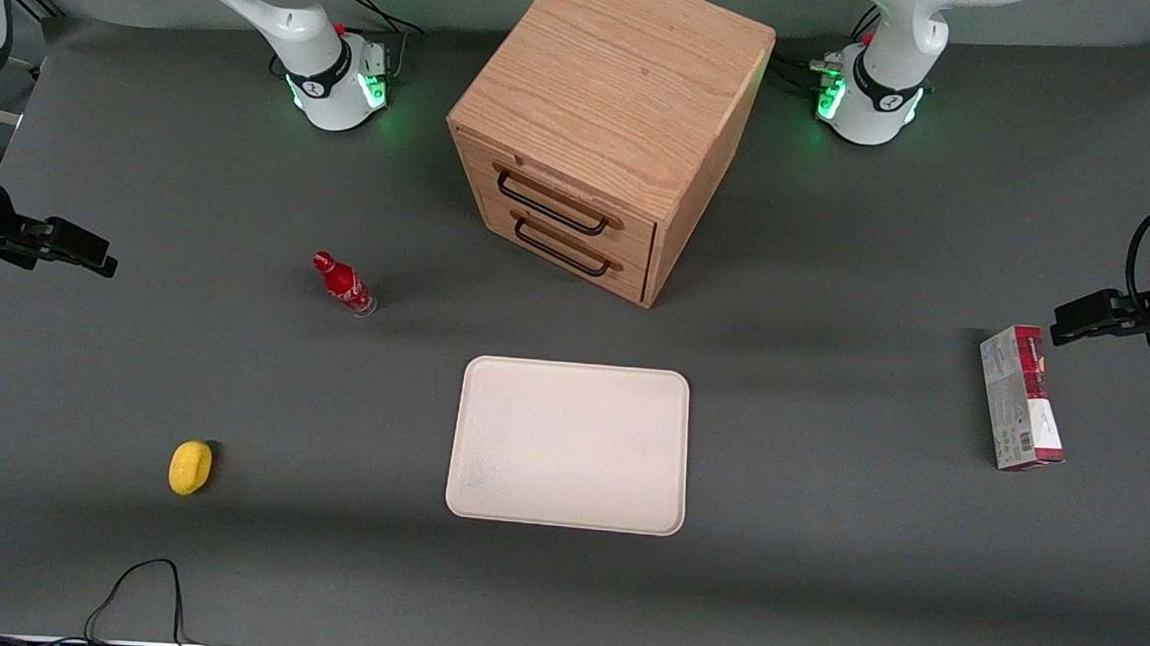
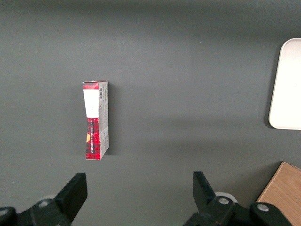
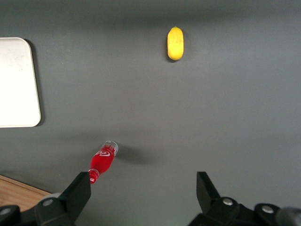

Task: Open upper drawer
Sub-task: 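Move the right gripper from rest toward the cabinet's upper drawer handle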

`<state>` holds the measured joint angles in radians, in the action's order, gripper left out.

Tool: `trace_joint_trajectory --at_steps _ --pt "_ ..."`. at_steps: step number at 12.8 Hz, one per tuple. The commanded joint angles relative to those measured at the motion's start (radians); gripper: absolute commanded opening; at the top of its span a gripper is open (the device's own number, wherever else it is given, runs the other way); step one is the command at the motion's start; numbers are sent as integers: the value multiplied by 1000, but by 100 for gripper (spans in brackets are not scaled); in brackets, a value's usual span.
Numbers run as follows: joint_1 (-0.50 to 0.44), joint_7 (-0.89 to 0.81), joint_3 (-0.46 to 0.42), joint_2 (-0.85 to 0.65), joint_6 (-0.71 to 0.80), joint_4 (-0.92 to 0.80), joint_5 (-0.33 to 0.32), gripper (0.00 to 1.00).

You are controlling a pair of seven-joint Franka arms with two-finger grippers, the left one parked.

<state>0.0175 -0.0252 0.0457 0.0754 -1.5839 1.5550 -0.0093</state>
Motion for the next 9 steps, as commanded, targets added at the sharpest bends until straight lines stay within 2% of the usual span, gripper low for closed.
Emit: trace_joint_trajectory --at_steps 1,5,7,9 --pt "-8 4 8 -14 31 -15 0 100" --pt "-13 18 -4 13 32 -47 2 100" --pt "-75 14 -30 30 32 -62 2 100" --pt "-187 14 -30 69 32 -94 2 100"
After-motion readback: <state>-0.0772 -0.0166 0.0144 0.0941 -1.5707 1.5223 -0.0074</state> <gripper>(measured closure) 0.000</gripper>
